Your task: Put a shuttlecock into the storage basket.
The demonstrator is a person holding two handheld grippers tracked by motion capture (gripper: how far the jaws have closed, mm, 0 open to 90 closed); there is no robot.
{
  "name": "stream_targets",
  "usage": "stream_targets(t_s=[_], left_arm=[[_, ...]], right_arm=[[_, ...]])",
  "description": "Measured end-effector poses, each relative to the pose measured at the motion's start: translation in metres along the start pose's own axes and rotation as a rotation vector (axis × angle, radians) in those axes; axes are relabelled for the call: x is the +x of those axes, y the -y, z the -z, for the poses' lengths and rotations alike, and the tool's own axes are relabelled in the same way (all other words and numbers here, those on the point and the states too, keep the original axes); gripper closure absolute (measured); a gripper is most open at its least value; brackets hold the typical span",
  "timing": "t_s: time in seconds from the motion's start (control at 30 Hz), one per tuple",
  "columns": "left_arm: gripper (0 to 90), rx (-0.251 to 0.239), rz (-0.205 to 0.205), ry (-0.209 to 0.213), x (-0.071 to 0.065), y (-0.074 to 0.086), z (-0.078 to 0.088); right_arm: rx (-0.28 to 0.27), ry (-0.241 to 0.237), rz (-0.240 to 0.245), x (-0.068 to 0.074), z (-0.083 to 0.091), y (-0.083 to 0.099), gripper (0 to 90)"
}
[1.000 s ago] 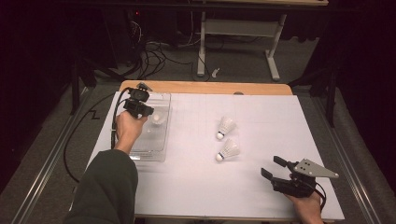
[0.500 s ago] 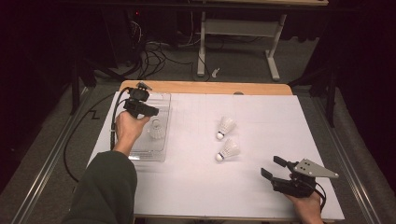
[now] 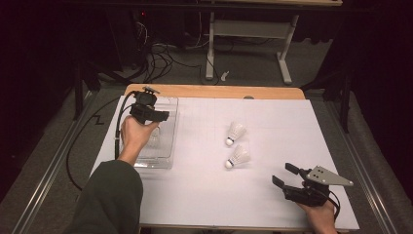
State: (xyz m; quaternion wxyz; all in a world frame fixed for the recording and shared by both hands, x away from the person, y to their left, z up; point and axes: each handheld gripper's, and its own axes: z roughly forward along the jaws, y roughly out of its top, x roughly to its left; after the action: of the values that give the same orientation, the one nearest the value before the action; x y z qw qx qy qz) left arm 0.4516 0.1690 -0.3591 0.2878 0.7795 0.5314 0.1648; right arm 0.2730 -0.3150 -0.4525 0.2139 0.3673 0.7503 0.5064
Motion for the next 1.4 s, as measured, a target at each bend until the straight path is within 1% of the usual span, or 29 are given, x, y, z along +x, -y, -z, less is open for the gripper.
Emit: stream_targets(t_s=[0.07, 0.13, 0.2, 0.33, 0.37, 0.53, 0.67, 0.73, 0.83, 1.03, 1.23, 1.37, 1.4], left_arm=[[42.3, -0.017, 0.003, -0.001, -0.001, 0.003, 0.001], [42.4, -0.021, 0.006, 0.0, -0.001, 0.005, 0.002], [42.3, -0.035, 0.015, 0.007, -0.001, 0.007, 0.003], [41.8, -0.048, 0.006, 0.001, -0.001, 0.011, 0.005], [41.8, -0.061, 0.011, 0.004, -0.002, 0.012, 0.006], [41.3, -0.076, 0.006, 0.009, -0.003, 0.016, 0.008], [40.3, -0.097, 0.004, 0.001, -0.006, 0.02, 0.01], [40.0, -0.1, 0.004, 0.011, -0.007, 0.022, 0.011], [39.6, -0.107, 0.0, 0.012, -0.008, 0.023, 0.012], [38.6, -0.142, -0.017, 0.023, -0.014, 0.031, 0.017], [38.1, -0.161, -0.02, 0.029, -0.015, 0.037, 0.021], [37.9, -0.196, -0.017, 0.045, -0.016, 0.043, 0.026], [37.8, -0.196, -0.017, 0.045, -0.016, 0.043, 0.026]], right_arm=[[-0.001, 0.001, -0.003, 0.0, 0.0, 0.0, 30.0], [-0.001, 0.0, 0.001, 0.0, 0.0, 0.0, 29.9], [0.0, 0.0, 0.0, 0.0, 0.0, 0.0, 30.0], [-0.001, 0.0, 0.001, 0.0, 0.0, 0.0, 29.9], [0.001, 0.0, 0.001, 0.0, 0.0, 0.0, 29.9], [0.001, 0.001, 0.001, 0.0, 0.0, 0.0, 29.9], [0.002, -0.001, 0.001, 0.0, 0.0, 0.0, 30.0], [0.001, 0.0, 0.001, 0.0, 0.0, 0.0, 29.9], [0.001, -0.001, 0.0, 0.0, 0.0, 0.0, 29.9], [0.0, 0.0, 0.0, 0.0, 0.0, 0.0, 29.9], [0.0, 0.0, -0.001, 0.0, 0.0, 0.0, 30.0], [-0.003, 0.001, -0.004, 0.0, 0.0, 0.0, 29.8], [-0.003, 0.001, -0.004, 0.0, 0.0, 0.0, 29.8]])
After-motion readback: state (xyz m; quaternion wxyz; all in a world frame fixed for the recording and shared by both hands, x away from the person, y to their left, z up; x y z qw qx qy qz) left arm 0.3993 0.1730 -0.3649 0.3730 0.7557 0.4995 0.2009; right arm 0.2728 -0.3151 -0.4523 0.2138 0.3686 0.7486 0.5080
